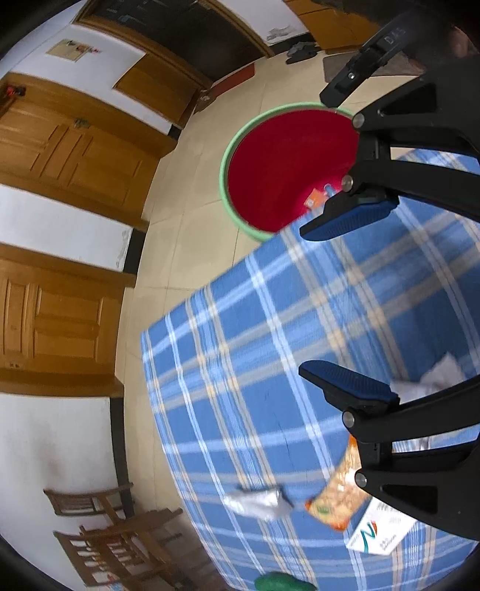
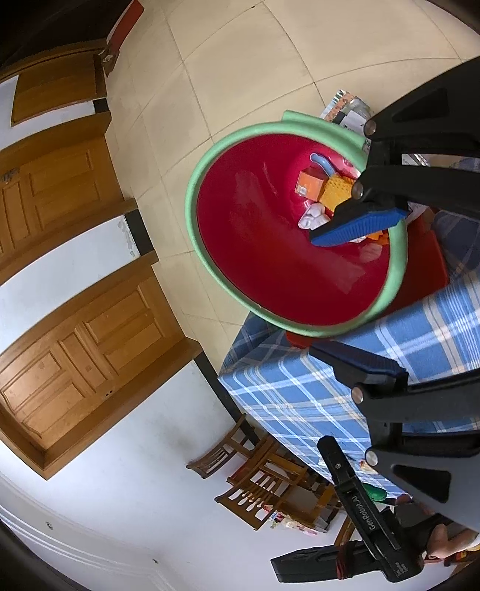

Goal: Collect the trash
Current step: 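Move the left gripper to the table and grasp the clear plastic bag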

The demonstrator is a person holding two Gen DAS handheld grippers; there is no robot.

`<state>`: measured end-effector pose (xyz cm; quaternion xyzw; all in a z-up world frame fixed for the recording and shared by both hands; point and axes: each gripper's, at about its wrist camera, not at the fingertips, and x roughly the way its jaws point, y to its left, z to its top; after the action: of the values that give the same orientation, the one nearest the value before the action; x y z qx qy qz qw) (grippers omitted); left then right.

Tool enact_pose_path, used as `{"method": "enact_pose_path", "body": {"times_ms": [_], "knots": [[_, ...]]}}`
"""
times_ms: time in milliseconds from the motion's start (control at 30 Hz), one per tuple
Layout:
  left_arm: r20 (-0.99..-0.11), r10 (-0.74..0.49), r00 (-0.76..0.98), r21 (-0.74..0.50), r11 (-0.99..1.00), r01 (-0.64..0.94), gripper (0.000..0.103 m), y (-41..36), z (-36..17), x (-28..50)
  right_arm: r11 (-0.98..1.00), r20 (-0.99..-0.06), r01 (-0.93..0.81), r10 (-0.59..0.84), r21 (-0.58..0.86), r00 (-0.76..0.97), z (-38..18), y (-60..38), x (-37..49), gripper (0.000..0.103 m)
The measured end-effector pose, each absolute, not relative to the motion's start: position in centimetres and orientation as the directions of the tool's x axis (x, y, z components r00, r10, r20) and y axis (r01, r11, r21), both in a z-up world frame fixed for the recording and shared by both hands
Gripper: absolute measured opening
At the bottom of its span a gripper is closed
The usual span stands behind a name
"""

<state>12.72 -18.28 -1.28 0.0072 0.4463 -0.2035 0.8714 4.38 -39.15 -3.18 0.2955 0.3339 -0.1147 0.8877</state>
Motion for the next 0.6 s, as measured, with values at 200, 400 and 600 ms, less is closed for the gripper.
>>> {"method": "enact_pose_path", "body": {"times_ms": [200,400,600], "knots": [[-0.783,-0.307,0.542,-0.160,0.940,0.301,0.067,-14.8,-1.0,13.7,0.811,-0.668,0.390,0.002,0.437,0.744,-3.1,-37.8,4.9,0.058],[-0.784,-0.250,0.569,-0.138,0.963,0.232,0.067,-11.1,-0.9,15.6,0.819,-0.684,0.390,0.006,0.422,0.729,-3.3,-36.6,5.6,0.059],[-0.792,-0.180,0.583,-0.107,0.982,0.157,0.067,-7.6,-1.5,18.1,0.829,-0.702,0.389,0.005,0.401,0.712,-3.4,-35.6,6.5,0.059]]}}
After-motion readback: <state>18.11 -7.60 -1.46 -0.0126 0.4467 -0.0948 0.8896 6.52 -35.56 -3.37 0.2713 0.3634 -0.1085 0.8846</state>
